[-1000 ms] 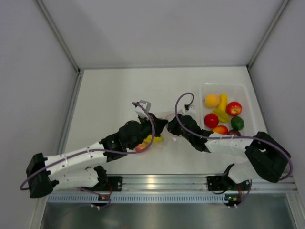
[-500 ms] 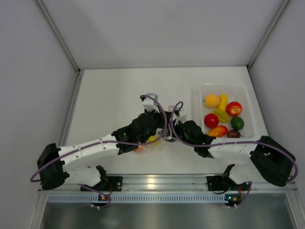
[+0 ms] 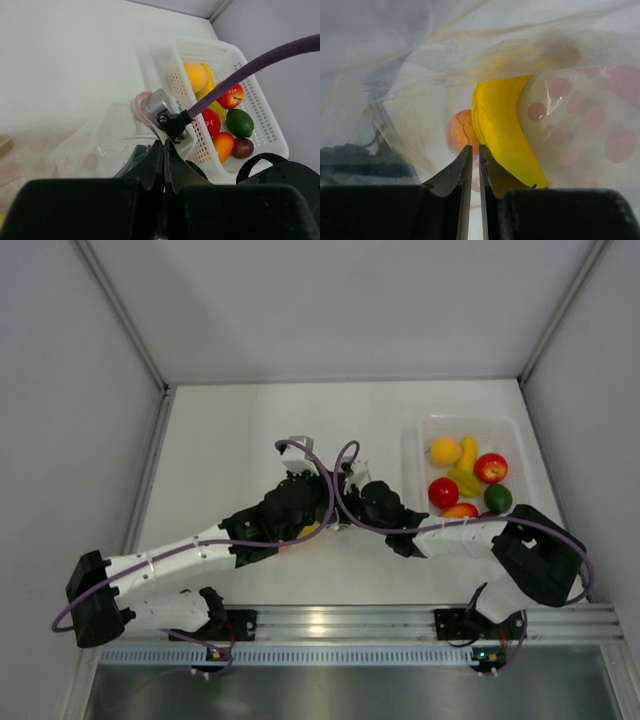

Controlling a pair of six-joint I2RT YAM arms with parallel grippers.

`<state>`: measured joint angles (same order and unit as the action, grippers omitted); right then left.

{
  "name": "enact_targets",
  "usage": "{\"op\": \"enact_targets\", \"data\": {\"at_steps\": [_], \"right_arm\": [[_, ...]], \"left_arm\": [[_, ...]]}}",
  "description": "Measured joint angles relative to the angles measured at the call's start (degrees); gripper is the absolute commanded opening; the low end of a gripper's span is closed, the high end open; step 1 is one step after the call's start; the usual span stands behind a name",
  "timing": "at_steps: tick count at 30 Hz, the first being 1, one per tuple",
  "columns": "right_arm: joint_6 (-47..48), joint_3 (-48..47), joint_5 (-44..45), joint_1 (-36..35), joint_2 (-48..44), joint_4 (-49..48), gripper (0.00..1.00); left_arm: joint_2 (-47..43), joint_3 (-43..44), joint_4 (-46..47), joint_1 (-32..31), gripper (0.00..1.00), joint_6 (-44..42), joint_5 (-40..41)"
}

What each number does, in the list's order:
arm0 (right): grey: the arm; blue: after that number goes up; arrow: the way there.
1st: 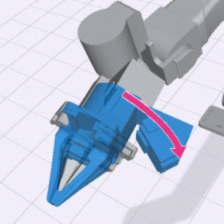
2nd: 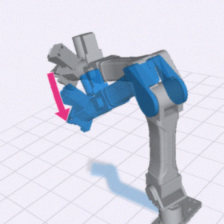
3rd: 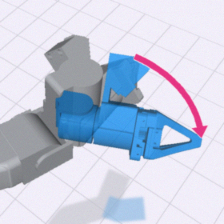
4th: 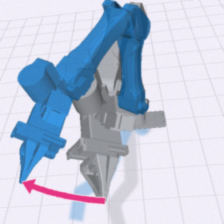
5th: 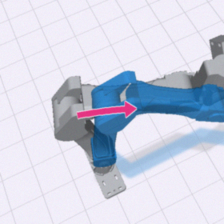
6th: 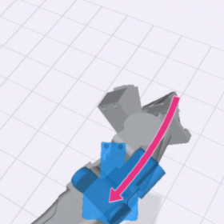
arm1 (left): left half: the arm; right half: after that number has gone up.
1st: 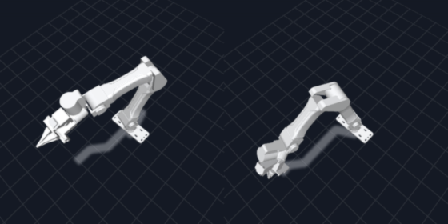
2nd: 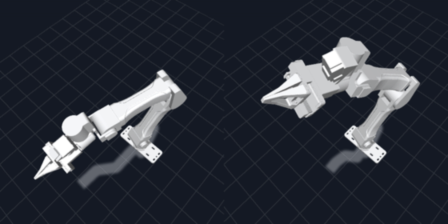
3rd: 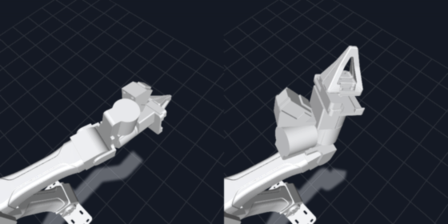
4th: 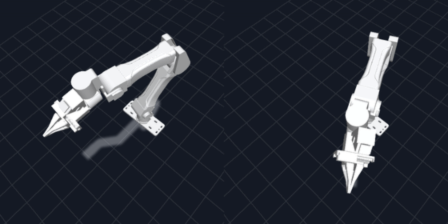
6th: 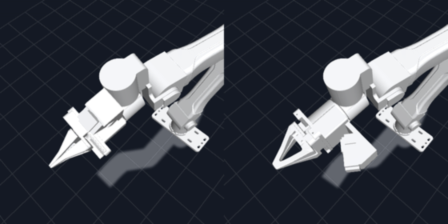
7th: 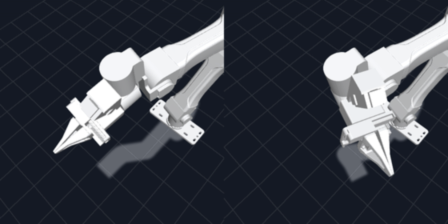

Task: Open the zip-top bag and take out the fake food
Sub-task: Pick up the fake fruit from the zipper food storage bag.

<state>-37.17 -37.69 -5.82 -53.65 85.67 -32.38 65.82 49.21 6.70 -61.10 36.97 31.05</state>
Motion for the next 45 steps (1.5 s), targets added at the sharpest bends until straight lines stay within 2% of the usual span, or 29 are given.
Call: {"op": "enact_targets", "data": {"at_steps": [7,12,16,23,25,33,39,40,45], "right_arm": [[-2.51,-0.31,0.28,-1.64,4.35,-2.91,0.14],[-4.87,-0.33,-0.07,-2.75,6.99,-4.22,0.26],[-5.27,-1.29,0.09,-4.2,9.79,-4.48,0.3],[-3.26,-4.48,2.86,-5.14,13.44,-4.11,0.31],[-2.49,-4.76,3.52,-5.14,13.64,-4.5,0.37],[1.16,-7.23,5.66,-5.14,16.52,-4.9,0.46],[3.21,-9.05,3.63,-5.14,20.15,-6.93,0.55],[3.43,-9.22,3.02,-5.14,20.74,-7.52,0.59],[4.04,-9.31,-0.72,-5.14,22.84,-10.51,0.6]], "left_arm": [[-0.09,-0.02,-4.92,-0.04,0.0,0.61,3.08],[-0.39,-0.02,-9.18,-0.07,0.0,1.51,4.81],[-3.21,-0.13,-11.74,-0.07,0.0,2.16,5.42],[-5.9,-0.13,-11.96,-0.11,0.0,2.16,5.4],[-5.9,-0.13,-11.96,-0.13,0.0,2.27,5.4],[-6.01,-0.52,-11.98,-0.11,0.0,3.19,5.49],[-6.49,-0.57,-12.39,-0.09,0.0,3.17,5.49],[-6.47,-0.59,-12.48,-0.09,0.0,3.17,5.49],[-6.47,-0.66,-13.31,-0.04,0.0,3.15,5.49]]}}
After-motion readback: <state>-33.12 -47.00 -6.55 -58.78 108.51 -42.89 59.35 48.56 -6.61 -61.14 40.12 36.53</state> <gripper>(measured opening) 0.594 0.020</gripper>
